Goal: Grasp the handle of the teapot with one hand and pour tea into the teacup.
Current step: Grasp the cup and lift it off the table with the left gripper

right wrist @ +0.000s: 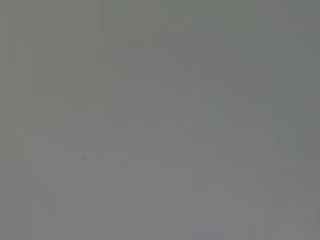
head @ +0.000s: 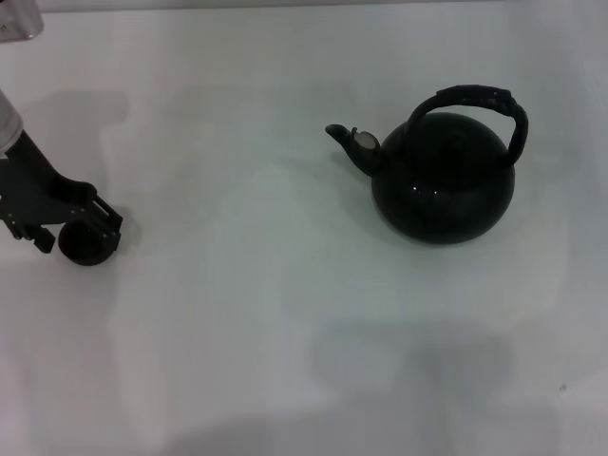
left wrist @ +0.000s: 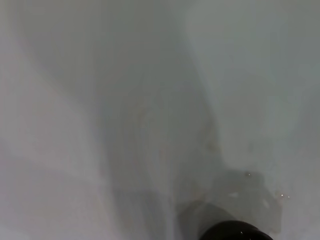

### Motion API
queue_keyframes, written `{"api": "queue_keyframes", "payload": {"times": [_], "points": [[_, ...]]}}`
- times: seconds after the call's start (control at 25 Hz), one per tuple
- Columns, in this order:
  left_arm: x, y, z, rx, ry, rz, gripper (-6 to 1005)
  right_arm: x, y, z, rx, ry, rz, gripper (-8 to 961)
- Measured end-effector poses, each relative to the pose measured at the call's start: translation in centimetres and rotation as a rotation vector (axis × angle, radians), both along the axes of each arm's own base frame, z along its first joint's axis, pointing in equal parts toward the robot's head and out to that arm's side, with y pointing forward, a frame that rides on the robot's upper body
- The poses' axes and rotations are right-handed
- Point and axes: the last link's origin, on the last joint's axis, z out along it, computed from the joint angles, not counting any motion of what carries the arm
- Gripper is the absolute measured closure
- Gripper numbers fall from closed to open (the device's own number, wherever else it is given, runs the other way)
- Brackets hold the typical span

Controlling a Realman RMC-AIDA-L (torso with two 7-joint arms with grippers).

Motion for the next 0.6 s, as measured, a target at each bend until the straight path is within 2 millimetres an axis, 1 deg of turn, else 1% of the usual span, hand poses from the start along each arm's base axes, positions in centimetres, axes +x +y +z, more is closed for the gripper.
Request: {"api": "queue_keyframes", "payload": {"times": [0.6], "points": [[-0.36, -0.11, -0.1, -0.003, 0.019, -0.007, 123, 0.03, -0.03, 0.01, 0.001, 0.003, 0.0, 214]]}}
